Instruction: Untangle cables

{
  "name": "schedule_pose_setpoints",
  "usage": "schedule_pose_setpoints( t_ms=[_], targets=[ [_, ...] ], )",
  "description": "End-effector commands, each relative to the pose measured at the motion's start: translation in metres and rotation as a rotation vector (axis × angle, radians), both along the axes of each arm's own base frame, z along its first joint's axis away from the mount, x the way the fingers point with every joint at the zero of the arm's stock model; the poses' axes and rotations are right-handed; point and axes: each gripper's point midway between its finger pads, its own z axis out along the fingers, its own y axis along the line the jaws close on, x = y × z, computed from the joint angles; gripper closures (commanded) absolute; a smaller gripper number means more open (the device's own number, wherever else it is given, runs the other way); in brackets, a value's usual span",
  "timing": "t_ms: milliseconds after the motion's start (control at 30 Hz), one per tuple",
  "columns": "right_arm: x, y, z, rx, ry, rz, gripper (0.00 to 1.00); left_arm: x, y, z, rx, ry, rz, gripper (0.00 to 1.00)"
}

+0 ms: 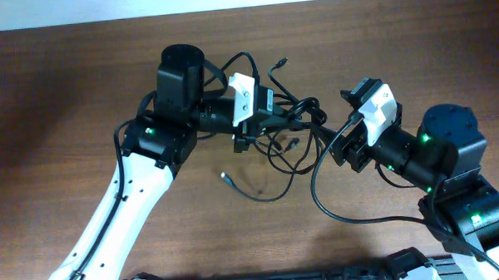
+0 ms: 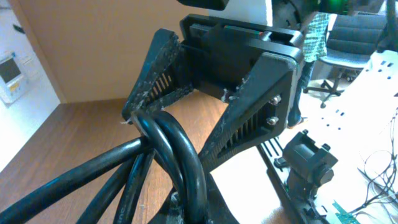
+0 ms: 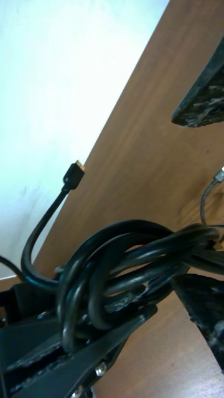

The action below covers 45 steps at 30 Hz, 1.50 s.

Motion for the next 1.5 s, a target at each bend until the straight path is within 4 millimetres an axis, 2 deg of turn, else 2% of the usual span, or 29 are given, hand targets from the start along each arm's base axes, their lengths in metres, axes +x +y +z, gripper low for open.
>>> schedule_pose_setpoints(
  t_ms=[0,67,133,167,233,433,633,833,933,1067,1133,1167,1233,1267,1300,1400,1467],
  targets=[
    [-0.005,0.005,0.009,0.010,-0.028,0.044,0.31,-0.013,0.004,0.020,-0.047,-0.070,-0.055,1.00],
    [-0.004,0.006,0.008,0.009,-0.023,0.044,0.37,-0.014,0.004,0.020,-0.047,-0.070,-0.056,1.00],
    [-0.003,0.008,0.005,0.012,-0.012,0.058,0.49,-0.015,0.003,0.020,-0.047,-0.070,-0.061,1.00],
    [-0.003,0.010,0.004,0.014,-0.006,0.069,0.63,-0.015,0.003,0.020,-0.047,-0.071,-0.059,1.00],
    [-0.002,0.011,0.002,0.014,0.002,0.072,0.96,-0.011,0.002,0.018,-0.038,-0.074,-0.038,1.00],
    [-0.001,0.011,0.001,0.020,0.015,0.067,0.96,-0.009,0.002,0.017,-0.032,-0.076,-0.025,1.00],
    [0.020,-0.015,-0.008,0.114,0.130,-0.180,0.96,-0.011,0.002,0.018,-0.029,-0.016,-0.028,1.00],
    [0.038,-0.023,-0.025,0.166,0.229,-0.291,0.96,-0.042,0.009,0.031,-0.099,0.022,-0.214,1.00],
    [0.043,-0.020,-0.030,0.169,0.247,-0.294,0.96,-0.050,0.012,0.034,-0.117,0.031,-0.260,1.00],
    [0.047,-0.019,-0.033,0.166,0.255,-0.293,0.96,-0.049,0.011,0.034,-0.113,0.030,-0.252,1.00],
    [0.045,-0.018,-0.032,0.165,0.255,-0.280,0.96,-0.030,0.006,0.026,-0.064,0.049,-0.135,1.00],
    [0.041,-0.014,-0.031,0.154,0.246,-0.242,0.94,-0.017,0.004,0.021,-0.031,0.073,-0.054,1.00],
    [0.034,-0.005,-0.027,0.133,0.222,-0.166,0.64,0.018,0.005,0.009,0.037,0.137,0.157,1.00],
    [0.029,-0.001,-0.025,0.125,0.211,-0.129,0.54,0.033,0.007,0.002,0.065,0.156,0.248,1.00],
    [0.026,0.000,-0.023,0.120,0.200,-0.106,0.48,0.043,0.010,-0.002,0.086,0.151,0.314,1.00],
    [0.019,0.000,-0.018,0.113,0.179,-0.095,0.40,0.059,0.015,-0.008,0.115,0.136,0.413,1.00],
    [0.014,-0.001,-0.014,0.101,0.152,-0.081,0.35,0.061,0.016,-0.008,0.116,0.134,0.423,1.00]
  ],
)
